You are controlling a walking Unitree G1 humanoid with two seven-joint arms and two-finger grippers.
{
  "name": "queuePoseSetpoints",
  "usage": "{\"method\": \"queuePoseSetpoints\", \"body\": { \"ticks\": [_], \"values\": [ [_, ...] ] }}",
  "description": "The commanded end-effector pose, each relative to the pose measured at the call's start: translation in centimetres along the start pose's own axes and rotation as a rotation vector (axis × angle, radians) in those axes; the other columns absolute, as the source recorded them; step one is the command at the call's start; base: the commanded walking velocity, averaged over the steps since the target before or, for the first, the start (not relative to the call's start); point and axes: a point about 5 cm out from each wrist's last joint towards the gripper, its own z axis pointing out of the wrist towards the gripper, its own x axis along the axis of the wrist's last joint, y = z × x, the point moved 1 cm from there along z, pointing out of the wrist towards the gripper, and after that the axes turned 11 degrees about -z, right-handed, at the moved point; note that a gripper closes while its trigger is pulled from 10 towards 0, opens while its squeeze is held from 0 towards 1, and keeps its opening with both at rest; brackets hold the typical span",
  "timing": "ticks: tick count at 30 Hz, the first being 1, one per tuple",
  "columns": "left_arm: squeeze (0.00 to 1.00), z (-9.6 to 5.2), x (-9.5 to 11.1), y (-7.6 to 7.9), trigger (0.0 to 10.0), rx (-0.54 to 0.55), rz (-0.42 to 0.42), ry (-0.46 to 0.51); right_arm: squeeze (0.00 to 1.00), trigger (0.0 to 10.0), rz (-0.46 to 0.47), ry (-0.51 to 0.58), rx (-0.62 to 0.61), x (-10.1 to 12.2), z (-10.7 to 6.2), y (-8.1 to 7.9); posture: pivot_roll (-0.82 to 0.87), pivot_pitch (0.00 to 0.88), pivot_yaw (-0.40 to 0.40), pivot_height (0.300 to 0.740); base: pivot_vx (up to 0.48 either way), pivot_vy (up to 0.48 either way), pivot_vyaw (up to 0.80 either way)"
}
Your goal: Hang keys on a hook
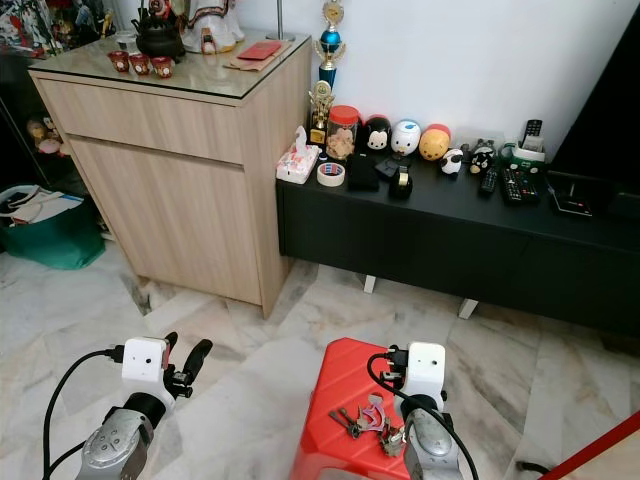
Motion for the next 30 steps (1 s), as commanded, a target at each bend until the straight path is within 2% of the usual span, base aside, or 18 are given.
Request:
{"method": "queuePoseSetpoints", "body": {
  "ticks": [1,10,20,30],
  "values": [
    [0.0,0.1,0.0,0.2,10.0,0.001,-0.012,0.001,0.0,10.0,-0.025,0.0,0.001,0.1,0.1,0.3,0.06,0.0,-0.07,0.695,0.0,0.0,0.0],
    [0.0,0.0,0.0,0.3,10.0,0.006,-0.022,0.001,0.0,10.0,-0.057,0.012,0.035,0.3,0.1,0.0,0.06,0.0,-0.073,0.635,0.0,0.0,0.0],
    [0.0,0.2,-0.1,0.5,10.0,0.001,-0.022,-0.008,0.0,10.0,-0.093,0.026,0.064,0.5,0.2,-0.2,0.06,0.0,-0.067,0.635,0.0,0.0,0.0],
    [0.0,0.4,-0.4,0.7,10.0,-0.001,-0.027,-0.026,0.0,10.0,-0.132,-0.05,0.111,-0.5,0.1,-0.4,0.06,0.0,-0.062,0.635,0.0,0.0,0.0]
  ]
}}
